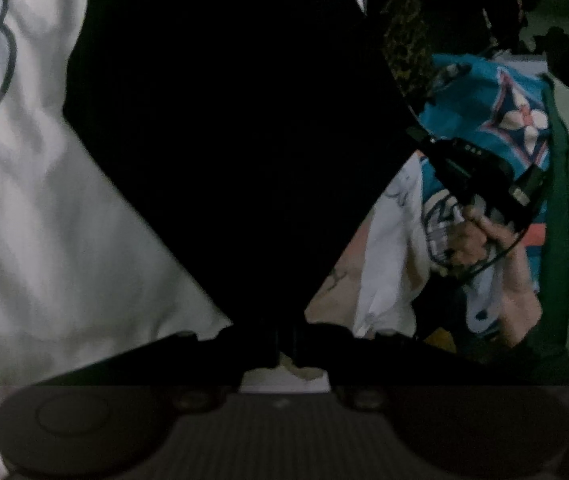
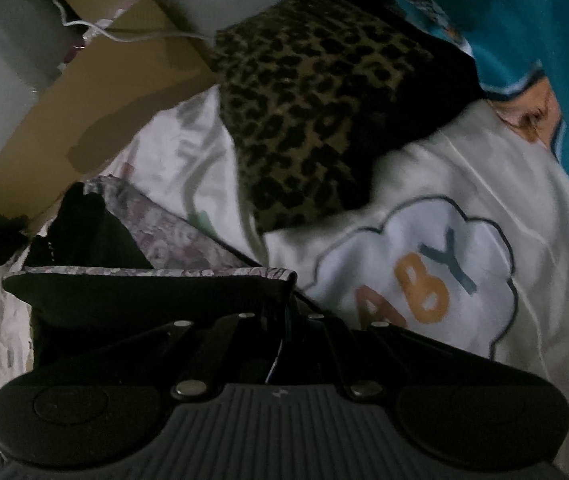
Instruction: Fold clothes
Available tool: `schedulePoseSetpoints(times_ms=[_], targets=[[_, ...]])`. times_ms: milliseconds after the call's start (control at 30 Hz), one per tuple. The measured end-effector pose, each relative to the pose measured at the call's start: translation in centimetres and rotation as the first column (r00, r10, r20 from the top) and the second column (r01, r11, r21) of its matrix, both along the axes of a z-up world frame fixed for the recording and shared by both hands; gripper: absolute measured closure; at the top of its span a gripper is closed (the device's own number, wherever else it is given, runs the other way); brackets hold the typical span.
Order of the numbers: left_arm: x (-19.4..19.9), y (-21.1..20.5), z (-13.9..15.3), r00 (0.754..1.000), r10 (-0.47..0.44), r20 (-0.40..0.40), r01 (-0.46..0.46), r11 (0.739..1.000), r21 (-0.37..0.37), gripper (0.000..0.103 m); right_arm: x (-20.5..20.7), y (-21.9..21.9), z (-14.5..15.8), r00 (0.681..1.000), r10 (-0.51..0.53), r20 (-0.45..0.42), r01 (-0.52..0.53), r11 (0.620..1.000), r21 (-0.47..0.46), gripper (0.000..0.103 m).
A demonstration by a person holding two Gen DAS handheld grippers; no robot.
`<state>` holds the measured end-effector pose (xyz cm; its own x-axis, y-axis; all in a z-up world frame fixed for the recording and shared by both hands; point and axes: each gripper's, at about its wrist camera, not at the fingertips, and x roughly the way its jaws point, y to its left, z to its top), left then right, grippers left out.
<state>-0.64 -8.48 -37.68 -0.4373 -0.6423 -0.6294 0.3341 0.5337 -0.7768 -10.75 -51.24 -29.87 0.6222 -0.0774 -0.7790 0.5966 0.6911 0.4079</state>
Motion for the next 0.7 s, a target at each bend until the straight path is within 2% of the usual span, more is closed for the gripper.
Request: schedulePoseSetpoints(times_ms=[500, 633, 700], targets=[[0.5, 0.2, -1.0, 1.000, 0.005, 0.018, -0.005, 1.000, 0.028, 0.099, -0.6, -0.8, -3.4, 0.997, -0.042, -0.062, 0.046, 0.996, 0.071, 0.100], [0.3, 0.1, -1.0, 1.000, 0.007, 0.023, -0.008, 1.000, 0.030, 0.099, -0.7, -0.7, -3.8, 0.997, -0.039, -0.072, 0.044, 0.997, 0.063, 0.099], [0.2, -0.1, -0.9, 1.000, 0.006, 0.024, -0.007, 1.000, 0.028, 0.100, -0.7, -0.6, -3.6, 0.997, -0.041, -0.068, 0.044, 0.998, 0.052, 0.101]])
